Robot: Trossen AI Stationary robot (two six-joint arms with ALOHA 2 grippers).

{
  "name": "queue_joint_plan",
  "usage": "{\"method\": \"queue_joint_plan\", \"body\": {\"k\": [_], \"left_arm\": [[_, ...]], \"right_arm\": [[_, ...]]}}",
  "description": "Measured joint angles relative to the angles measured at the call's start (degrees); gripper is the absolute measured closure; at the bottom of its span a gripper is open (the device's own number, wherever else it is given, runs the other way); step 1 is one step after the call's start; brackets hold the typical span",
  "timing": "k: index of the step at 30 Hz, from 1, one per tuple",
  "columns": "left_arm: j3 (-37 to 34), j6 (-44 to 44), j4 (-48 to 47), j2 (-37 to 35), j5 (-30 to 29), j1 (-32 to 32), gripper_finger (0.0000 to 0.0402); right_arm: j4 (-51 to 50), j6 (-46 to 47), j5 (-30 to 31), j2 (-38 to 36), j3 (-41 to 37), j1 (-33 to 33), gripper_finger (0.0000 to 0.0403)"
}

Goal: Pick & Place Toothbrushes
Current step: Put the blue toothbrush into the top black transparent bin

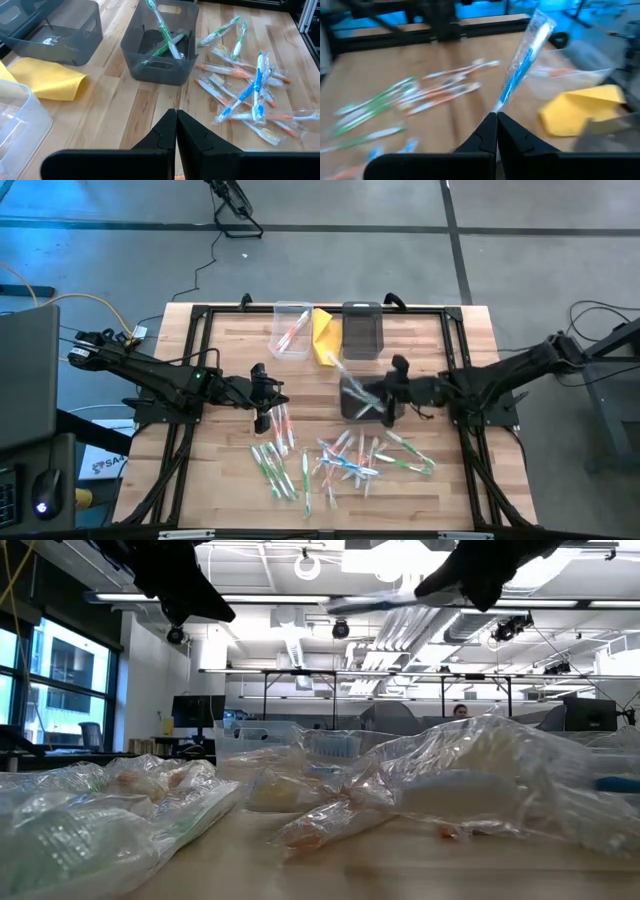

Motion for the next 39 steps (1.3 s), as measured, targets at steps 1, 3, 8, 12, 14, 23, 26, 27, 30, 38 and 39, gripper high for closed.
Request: {"method": "queue_joint_plan", "body": {"k": [1, 3, 8, 12, 14, 23, 26, 27, 30, 38, 39], "left_arm": [[-0.02, 0.00, 0.00, 0.00, 0.00, 0.00, 0.0391], [0.00, 0.00, 0.01, 0.00, -0.01, 0.00, 0.0391], [0.00, 0.00, 0.04, 0.00, -0.01, 0.00, 0.0391], [0.00, 0.00, 0.03, 0.00, -0.01, 0.00, 0.0391], [0.00, 0.00, 0.04, 0.00, -0.01, 0.00, 0.0391], [0.00, 0.35, 0.07, 0.00, -0.05, 0.00, 0.0391], [0.00, 0.42, 0.05, -0.02, -0.05, 0.00, 0.0391], [0.00, 0.42, 0.04, -0.02, -0.07, 0.00, 0.0391], [0.00, 0.42, 0.04, -0.02, -0.07, 0.00, 0.0391], [-0.02, 0.42, 0.02, -0.02, -0.07, 0.00, 0.0391], [0.00, 0.42, 0.02, -0.02, -0.06, 0.00, 0.0391]], "right_arm": [[0.07, -0.62, 0.02, -0.06, 0.01, -1.49, 0.0401], [0.07, -1.81, 0.02, -0.06, 0.01, -4.87, 0.0401], [0.10, -2.24, -1.02, 0.62, 0.01, -13.94, 0.0401], [0.02, -2.15, -2.65, 0.65, -0.01, -20.59, 0.0401], [0.09, -1.94, -3.55, 0.65, -0.01, -23.73, 0.0401], [2.07, -1.73, -13.28, 4.26, 0.00, -34.56, 0.0401], [3.01, -1.65, -15.68, 7.54, -0.01, -36.86, 0.0401], [3.46, -1.65, -16.54, 8.74, -0.01, -37.40, 0.0401], [3.65, -1.67, -18.61, 11.92, -0.01, -38.60, 0.0401], [3.92, -1.80, -17.20, 17.98, -0.01, -41.38, 0.0401], [3.90, -1.80, -16.93, 18.44, -0.01, -41.61, 0.0401]]}}
